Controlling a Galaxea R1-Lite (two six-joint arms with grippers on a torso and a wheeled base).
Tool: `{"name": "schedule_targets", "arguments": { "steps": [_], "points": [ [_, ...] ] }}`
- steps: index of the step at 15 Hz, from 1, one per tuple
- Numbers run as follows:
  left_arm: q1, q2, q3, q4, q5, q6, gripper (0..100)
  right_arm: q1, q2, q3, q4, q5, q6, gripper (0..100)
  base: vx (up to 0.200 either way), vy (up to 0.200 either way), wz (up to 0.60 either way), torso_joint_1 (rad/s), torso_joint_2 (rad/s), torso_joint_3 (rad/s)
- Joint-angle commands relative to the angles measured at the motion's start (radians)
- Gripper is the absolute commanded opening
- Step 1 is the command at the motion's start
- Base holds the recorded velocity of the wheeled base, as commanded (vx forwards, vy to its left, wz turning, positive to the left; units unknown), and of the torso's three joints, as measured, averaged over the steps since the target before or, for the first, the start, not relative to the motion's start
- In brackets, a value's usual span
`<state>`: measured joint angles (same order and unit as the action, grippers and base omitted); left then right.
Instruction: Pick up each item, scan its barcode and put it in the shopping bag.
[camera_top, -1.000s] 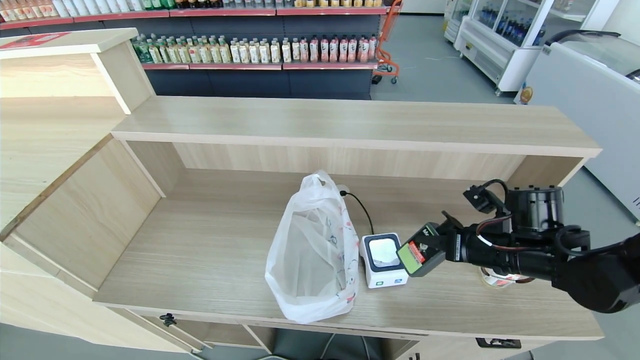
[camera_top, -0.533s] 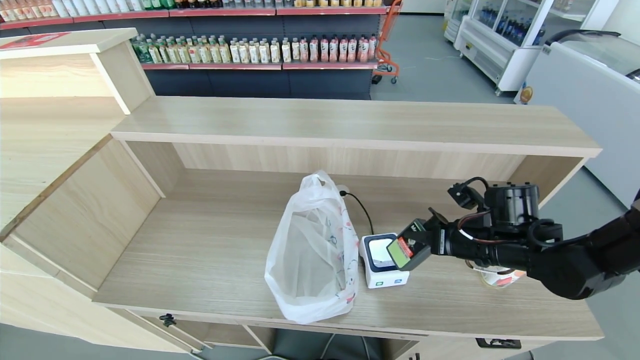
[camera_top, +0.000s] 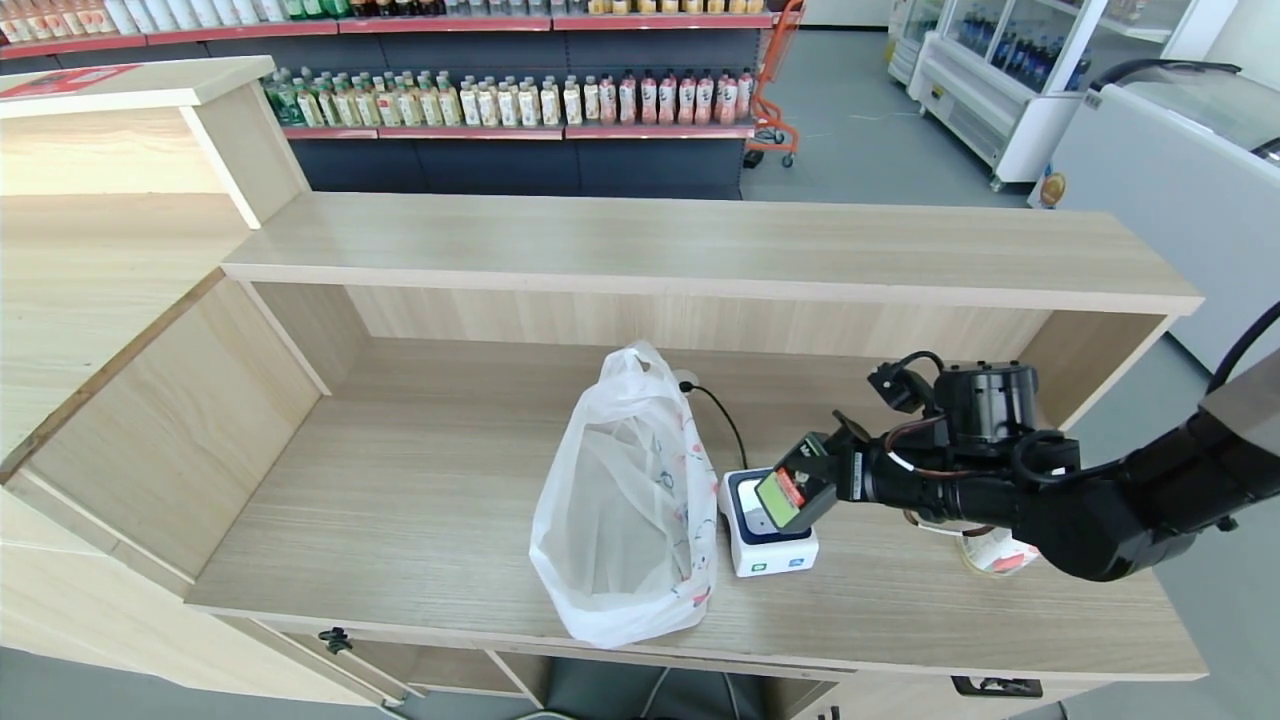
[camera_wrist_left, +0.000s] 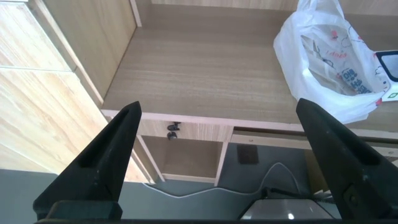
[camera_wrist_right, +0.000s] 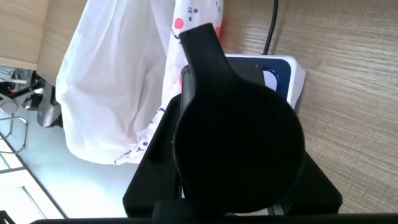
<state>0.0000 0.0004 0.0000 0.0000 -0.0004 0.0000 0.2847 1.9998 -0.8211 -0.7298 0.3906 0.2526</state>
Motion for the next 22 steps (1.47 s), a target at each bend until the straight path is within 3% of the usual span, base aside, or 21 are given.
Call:
{"name": "schedule_targets", "arguments": {
  "steps": [1, 17, 22],
  "points": [
    [0.0, 0.001, 0.0, -0.002, 0.0, 0.0, 100, 0.008, 0.022, -0.013, 0.0, 0.001, 0.001, 0, 0.0, 0.0, 0.0, 0.0, 0.0, 0.0],
    [0.0, 0.001, 0.0, 0.0, 0.0, 0.0, 100, 0.082, 0.163, -0.132, -0.007, -0.069, 0.001, 0, 0.0, 0.0, 0.0, 0.0, 0.0, 0.0],
    [0.0, 0.001, 0.0, 0.0, 0.0, 0.0, 100, 0.073, 0.097, -0.118, -0.002, -0.07, 0.001, 0, 0.0, 0.0, 0.0, 0.0, 0.0, 0.0]
  ]
}}
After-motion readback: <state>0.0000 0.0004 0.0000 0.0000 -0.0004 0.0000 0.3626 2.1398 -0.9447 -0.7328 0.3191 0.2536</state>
